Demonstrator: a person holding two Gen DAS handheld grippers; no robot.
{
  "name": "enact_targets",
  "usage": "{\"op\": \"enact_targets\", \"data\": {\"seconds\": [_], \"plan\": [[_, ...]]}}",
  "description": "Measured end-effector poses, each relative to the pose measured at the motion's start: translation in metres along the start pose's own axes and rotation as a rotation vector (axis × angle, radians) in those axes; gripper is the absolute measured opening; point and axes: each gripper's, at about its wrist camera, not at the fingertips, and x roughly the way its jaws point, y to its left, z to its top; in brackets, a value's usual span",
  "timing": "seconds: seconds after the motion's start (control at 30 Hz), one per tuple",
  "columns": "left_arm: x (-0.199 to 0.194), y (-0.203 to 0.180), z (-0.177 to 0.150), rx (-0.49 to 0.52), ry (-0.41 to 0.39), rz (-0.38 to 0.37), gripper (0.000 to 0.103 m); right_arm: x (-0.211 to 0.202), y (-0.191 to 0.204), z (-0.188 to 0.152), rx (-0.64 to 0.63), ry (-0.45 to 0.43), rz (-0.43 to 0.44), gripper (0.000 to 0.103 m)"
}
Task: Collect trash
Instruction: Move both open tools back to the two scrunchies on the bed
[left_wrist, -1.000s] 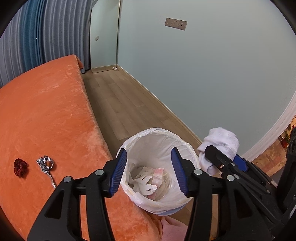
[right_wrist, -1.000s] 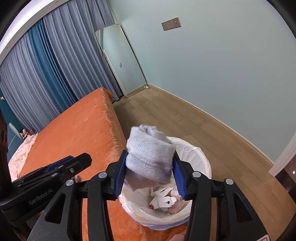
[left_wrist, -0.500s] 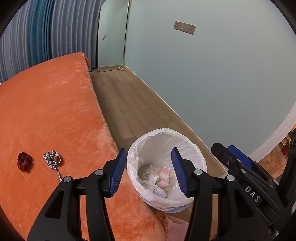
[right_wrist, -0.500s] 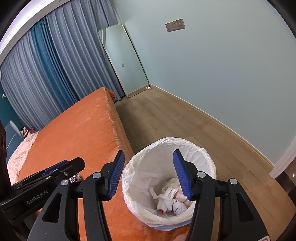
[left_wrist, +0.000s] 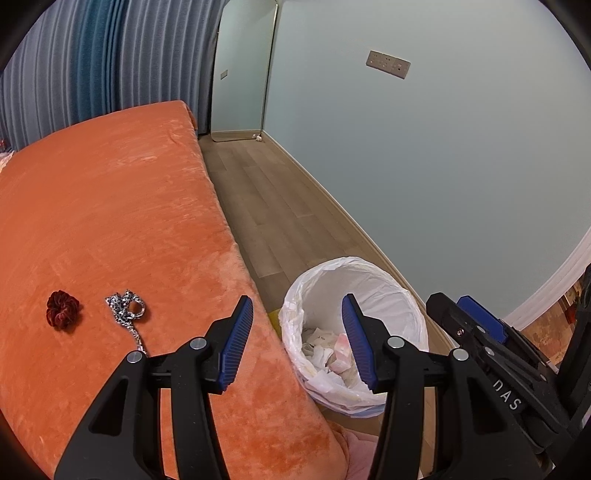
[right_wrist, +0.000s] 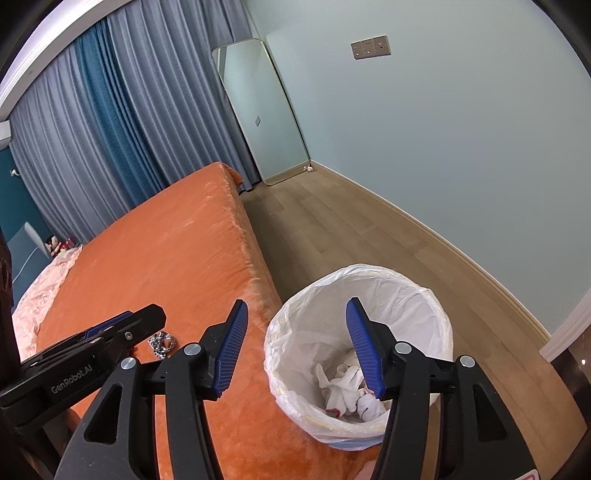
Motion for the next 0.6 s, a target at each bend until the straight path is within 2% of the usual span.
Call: {"op": "enact_targets", "data": {"seconds": [0.47, 0.6], "plan": [[-0.019, 0.074, -0.014, -0.096, -0.010, 0.074, 0.048, 0.017, 0.065, -0.018, -0.108, 0.058, 0.061, 0.054], [-0.026, 0.102, -0.019, -0.134, -0.015, 0.108, 0.054, 0.023, 0.091, -0.024, -0.145, 0.078, 0.082, 0.054]]}}
